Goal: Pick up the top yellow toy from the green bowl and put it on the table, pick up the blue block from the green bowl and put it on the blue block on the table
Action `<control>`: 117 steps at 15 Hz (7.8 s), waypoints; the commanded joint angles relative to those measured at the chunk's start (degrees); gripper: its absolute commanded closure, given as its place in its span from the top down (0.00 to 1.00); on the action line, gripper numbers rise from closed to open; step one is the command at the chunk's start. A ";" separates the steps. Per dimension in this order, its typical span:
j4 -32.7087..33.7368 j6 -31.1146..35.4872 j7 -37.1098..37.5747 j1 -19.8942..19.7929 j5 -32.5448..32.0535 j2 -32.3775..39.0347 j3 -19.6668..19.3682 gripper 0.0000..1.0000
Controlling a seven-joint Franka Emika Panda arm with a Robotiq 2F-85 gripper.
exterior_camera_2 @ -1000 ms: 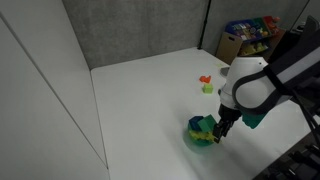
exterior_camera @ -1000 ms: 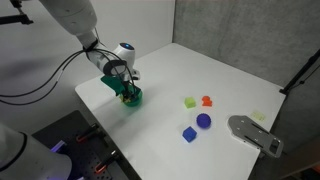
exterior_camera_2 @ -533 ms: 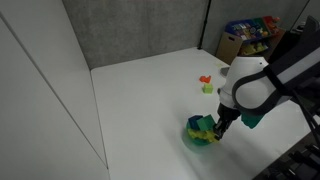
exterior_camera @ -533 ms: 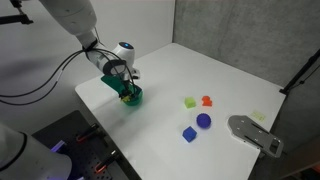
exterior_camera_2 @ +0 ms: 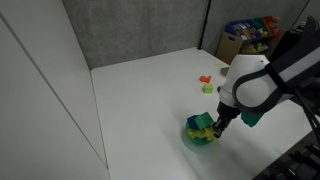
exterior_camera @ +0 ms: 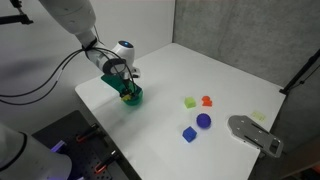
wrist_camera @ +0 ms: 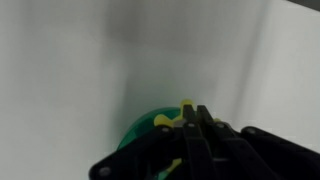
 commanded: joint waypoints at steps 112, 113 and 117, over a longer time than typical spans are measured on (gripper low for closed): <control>22.60 -6.32 20.18 -7.39 -27.37 7.65 -26.77 0.33; 23.69 -6.31 21.11 -7.49 -27.28 8.97 -27.22 0.33; 28.02 -6.58 24.06 -7.67 -26.68 13.86 -28.78 0.33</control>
